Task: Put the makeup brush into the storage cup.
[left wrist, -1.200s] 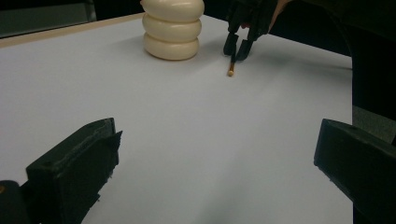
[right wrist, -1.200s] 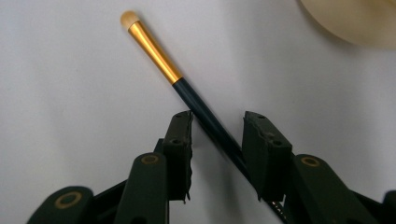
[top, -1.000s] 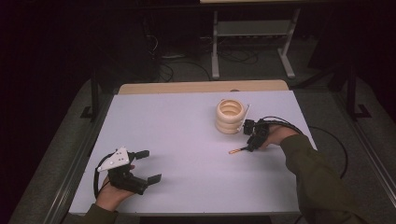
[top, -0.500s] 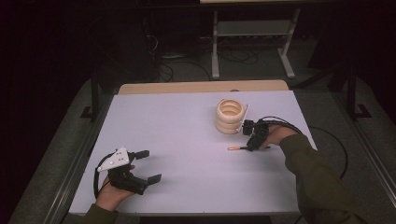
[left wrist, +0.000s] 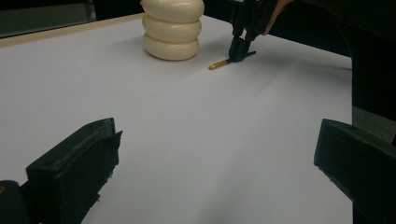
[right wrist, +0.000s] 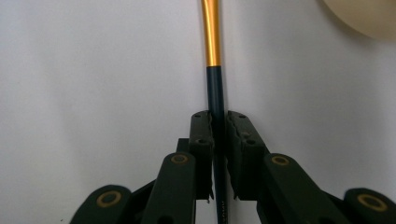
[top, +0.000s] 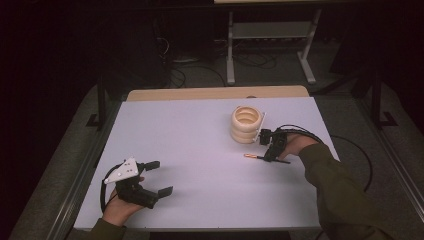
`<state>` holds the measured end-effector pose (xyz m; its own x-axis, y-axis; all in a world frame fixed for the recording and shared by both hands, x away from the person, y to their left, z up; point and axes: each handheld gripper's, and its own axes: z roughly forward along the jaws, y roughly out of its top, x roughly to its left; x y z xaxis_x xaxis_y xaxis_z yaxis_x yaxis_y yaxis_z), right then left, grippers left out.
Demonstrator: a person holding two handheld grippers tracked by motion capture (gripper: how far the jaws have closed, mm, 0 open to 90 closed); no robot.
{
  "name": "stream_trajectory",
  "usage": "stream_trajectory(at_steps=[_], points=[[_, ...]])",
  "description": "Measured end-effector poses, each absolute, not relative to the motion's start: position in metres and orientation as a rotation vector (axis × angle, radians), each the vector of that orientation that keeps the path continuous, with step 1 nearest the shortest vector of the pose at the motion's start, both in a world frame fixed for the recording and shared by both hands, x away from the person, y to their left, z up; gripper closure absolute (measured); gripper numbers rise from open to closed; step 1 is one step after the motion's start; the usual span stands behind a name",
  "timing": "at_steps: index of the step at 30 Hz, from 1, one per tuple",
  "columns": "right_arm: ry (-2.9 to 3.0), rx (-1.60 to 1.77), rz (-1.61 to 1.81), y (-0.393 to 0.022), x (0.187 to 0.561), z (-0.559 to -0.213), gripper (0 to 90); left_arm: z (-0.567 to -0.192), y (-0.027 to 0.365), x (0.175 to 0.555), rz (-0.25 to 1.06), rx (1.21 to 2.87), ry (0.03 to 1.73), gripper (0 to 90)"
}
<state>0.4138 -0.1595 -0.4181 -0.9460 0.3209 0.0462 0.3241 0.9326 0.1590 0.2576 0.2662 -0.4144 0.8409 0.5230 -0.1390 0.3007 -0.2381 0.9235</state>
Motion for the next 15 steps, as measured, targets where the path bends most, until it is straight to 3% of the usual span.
stream_trajectory(at_steps=[15], points=[[-3.083, -0.502, -0.219, -0.1551, 0.4129, -0.4183, 81.5, -0.4146, 0.2662, 0.2577, 0.235, 1.841, 0.622, 0.0]])
